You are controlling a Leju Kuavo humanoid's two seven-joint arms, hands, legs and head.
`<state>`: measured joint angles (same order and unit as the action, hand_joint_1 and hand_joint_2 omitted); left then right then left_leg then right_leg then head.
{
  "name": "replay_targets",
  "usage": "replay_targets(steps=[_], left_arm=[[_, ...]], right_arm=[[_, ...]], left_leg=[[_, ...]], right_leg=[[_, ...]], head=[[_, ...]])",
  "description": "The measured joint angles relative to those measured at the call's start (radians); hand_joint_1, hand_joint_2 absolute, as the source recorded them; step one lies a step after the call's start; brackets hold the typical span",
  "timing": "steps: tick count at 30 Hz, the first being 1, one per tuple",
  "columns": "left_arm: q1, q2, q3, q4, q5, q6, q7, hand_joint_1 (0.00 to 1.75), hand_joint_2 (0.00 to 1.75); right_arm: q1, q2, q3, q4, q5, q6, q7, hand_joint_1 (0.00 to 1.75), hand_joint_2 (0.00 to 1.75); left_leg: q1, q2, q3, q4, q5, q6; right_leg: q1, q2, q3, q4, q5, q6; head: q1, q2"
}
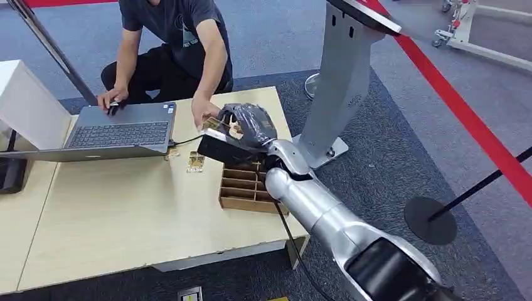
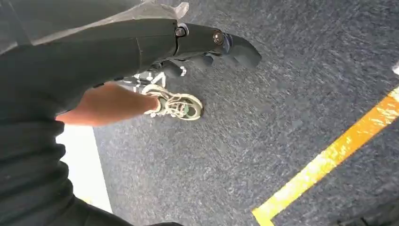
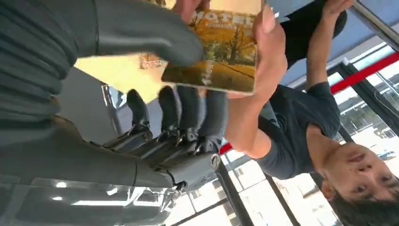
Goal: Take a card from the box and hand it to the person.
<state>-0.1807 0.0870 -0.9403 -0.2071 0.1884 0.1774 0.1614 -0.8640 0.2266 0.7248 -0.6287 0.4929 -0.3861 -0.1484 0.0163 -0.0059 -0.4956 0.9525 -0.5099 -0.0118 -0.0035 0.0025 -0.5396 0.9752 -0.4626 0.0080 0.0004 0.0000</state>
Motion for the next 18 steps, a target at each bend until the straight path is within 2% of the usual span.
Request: replay_targets(steps=[4, 10, 11, 13, 15, 18], left_arm=[[0.002, 0.000, 0.000, 0.000, -0.003, 0.010, 0.002, 0.00, 0.00], [0.005, 0.000, 0.000, 0.000, 0.002, 0.029, 0.014, 0.00, 0.00], [0.006, 0.000, 0.000, 0.000, 0.004, 0.032, 0.012, 0.00, 0.00], [0.010, 0.000, 0.000, 0.000, 0.010, 0.034, 0.011, 0.00, 0.00], [0.020, 0.003, 0.000, 0.000, 0.019, 0.032, 0.011, 0.00, 0.00], [0.041, 0.009, 0.000, 0.000, 0.031, 0.033, 0.004, 0.00, 0.00]], right_arm=[[0.000, -0.001, 0.002, 0.008, -0.062, 0.015, -0.010, 0.00, 1.75], [0.029, -0.041, -0.010, -0.076, -0.225, 0.116, -0.003, 0.00, 1.75], [0.043, -0.055, -0.015, -0.102, -0.283, 0.154, 0.001, 0.00, 1.75], [0.094, -0.102, -0.034, -0.193, -0.450, 0.274, 0.032, 0.00, 1.75], [0.165, -0.171, -0.054, -0.295, -0.617, 0.409, 0.068, 0.00, 1.75], [0.278, -0.288, -0.097, -0.453, -0.759, 0.509, 0.094, 0.00, 1.75]], left_leg=[[0.000, 0.000, 0.001, 0.000, 0.000, 0.000], [0.000, 0.000, 0.001, 0.000, 0.000, 0.000], [0.000, 0.000, 0.001, 0.000, 0.000, 0.000], [0.000, 0.000, 0.002, 0.001, 0.000, 0.000], [0.000, 0.000, 0.002, 0.001, -0.001, 0.001], [-0.001, 0.001, 0.002, 0.001, -0.002, 0.002]], right_leg=[[0.000, 0.000, 0.000, 0.000, 0.000, 0.000], [0.000, 0.000, 0.000, 0.000, 0.000, 0.000], [0.000, 0.000, 0.000, 0.000, 0.000, 0.000], [0.000, 0.000, 0.001, -0.001, 0.000, 0.000], [0.000, 0.000, 0.002, -0.002, 0.000, 0.000], [0.000, 0.000, 0.002, -0.003, 0.000, 0.000]], head=[[0.000, 0.000], [0.000, 0.000], [0.000, 0.000], [0.000, 0.000], [0.000, 0.000], [0.000, 0.000]])
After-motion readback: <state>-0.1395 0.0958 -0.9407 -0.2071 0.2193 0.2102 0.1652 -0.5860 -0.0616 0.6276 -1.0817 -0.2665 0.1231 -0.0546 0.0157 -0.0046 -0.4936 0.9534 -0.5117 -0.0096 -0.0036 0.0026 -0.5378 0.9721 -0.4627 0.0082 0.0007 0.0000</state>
